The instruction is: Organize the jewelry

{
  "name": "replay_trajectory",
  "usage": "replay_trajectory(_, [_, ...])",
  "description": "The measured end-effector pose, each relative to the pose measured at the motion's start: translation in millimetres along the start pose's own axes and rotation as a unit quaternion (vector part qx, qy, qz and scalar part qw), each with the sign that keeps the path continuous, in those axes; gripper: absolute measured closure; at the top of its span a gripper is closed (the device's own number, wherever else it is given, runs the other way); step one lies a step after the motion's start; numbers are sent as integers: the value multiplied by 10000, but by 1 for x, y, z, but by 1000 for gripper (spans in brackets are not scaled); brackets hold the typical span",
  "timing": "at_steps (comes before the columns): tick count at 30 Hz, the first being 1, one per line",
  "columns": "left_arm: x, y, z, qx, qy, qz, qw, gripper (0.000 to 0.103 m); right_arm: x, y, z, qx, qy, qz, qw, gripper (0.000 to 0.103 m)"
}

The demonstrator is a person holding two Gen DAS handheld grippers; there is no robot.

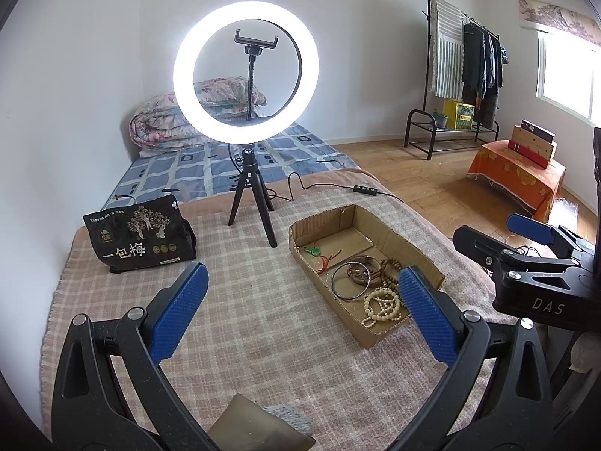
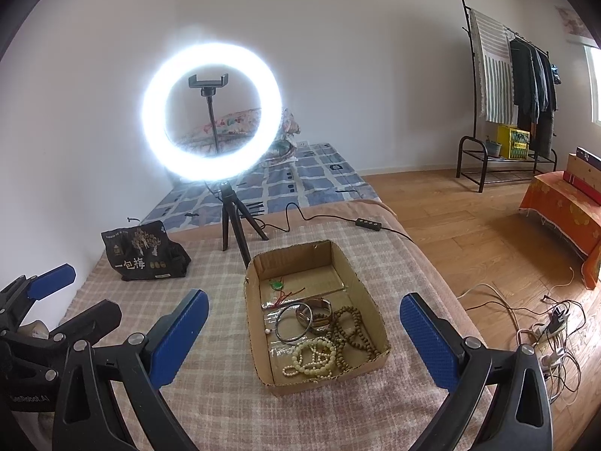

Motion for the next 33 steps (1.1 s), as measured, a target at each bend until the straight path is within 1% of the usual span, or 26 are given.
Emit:
replay_trajectory(14, [-1, -1, 3, 36, -12, -21, 10000, 0, -3, 2, -2, 38, 190, 68, 9998, 0])
replay_trajectory(33, [-4, -4, 9, 100, 27, -7, 9999, 0, -5, 1, -3, 39, 227, 107, 9997, 0])
Point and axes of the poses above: each gripper's, at about its wrist camera, not at the fingertips, and y roughly the way its jaws point, z to its left, x to its top, the point moved 9 cm from there along y, roughly the way its jaws point, and after that the axes turned 14 degrees about -x, right-handed, at the moved point
